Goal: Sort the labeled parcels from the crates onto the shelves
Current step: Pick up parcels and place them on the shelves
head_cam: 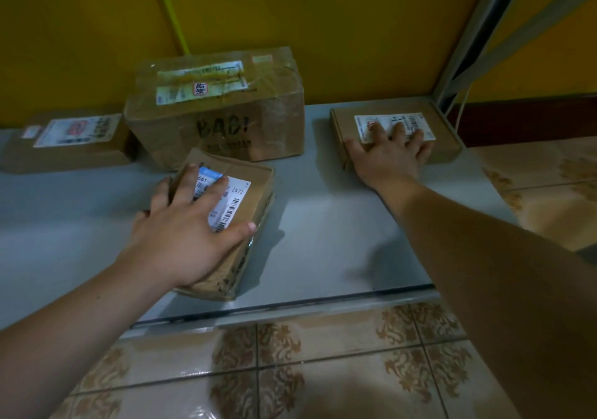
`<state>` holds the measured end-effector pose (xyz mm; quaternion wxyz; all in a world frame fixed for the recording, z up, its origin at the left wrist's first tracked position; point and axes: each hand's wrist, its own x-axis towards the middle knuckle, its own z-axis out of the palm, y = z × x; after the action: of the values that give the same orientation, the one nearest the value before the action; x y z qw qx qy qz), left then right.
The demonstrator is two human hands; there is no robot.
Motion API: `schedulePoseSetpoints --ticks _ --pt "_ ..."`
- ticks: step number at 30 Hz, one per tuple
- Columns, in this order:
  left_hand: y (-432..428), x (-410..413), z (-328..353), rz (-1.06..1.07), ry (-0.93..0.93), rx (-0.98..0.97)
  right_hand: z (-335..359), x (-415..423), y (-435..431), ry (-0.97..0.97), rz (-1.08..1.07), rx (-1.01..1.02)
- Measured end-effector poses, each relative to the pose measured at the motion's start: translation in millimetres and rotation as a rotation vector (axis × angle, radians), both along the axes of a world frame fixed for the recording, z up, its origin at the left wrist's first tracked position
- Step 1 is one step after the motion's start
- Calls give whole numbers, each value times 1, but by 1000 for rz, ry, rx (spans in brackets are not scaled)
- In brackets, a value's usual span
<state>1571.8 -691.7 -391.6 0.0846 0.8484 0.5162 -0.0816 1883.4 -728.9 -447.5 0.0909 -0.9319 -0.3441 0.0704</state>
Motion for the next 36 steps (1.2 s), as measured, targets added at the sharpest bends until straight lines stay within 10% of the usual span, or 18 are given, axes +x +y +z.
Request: schedulePoseSetpoints --ticks 36 --pt "0 -1 10 -44 -63 -95 -11 -94 -46 6 215 -82"
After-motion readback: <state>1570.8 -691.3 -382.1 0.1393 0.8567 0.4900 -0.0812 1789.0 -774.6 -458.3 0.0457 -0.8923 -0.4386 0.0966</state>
